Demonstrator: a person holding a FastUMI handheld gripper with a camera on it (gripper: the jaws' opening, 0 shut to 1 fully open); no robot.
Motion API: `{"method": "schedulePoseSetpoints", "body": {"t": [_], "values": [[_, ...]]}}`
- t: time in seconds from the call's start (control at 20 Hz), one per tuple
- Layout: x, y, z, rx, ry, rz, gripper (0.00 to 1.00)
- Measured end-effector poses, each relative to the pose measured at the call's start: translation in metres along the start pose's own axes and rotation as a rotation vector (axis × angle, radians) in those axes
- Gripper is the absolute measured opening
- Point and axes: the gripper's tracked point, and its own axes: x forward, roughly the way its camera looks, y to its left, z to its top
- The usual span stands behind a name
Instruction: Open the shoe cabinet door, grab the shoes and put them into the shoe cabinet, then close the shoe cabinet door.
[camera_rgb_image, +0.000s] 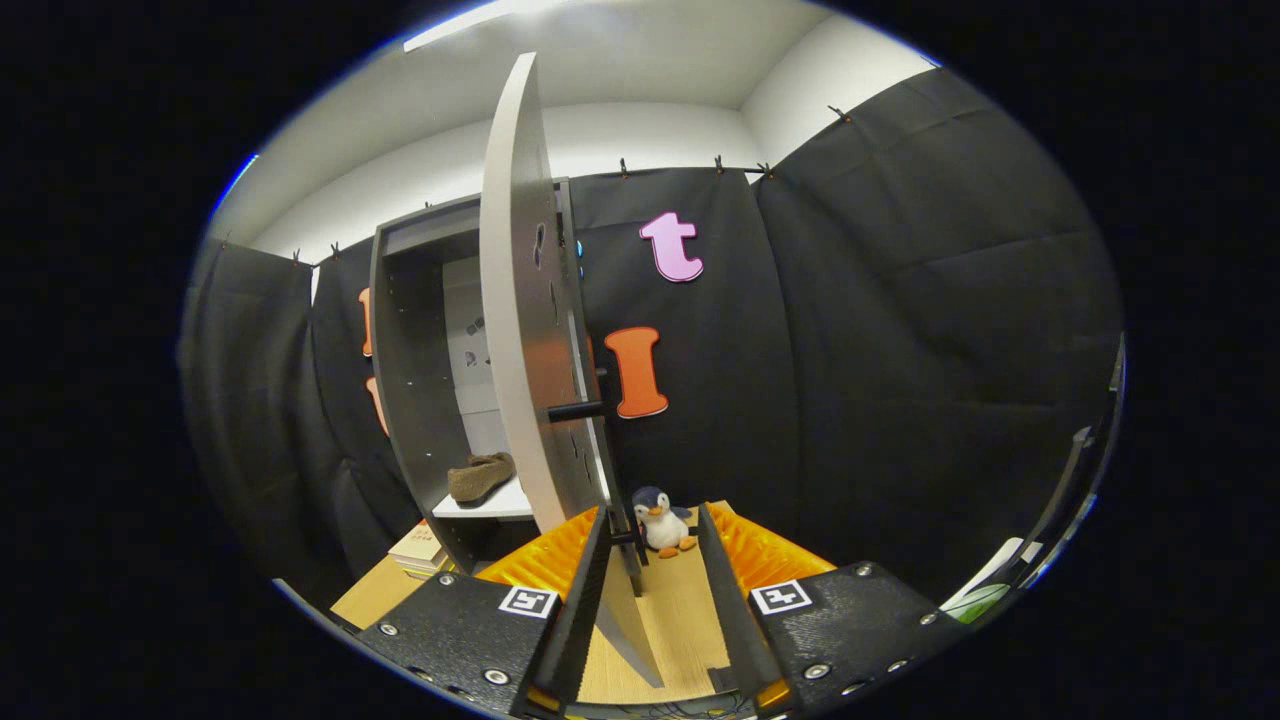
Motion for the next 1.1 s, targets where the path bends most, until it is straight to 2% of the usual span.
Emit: {"method": "schedulePoseSetpoints", "body": {"t": [0.4,0.9,1.1], "values": [[0.026,0.003,0.004,0.017,0.001,0.076,0.60],[0.031,0.014,0.004,-0.013,0.001,0.112,0.61],[0.029,0.034,-0.002,0.019,0.009,0.165,0.61]]}}
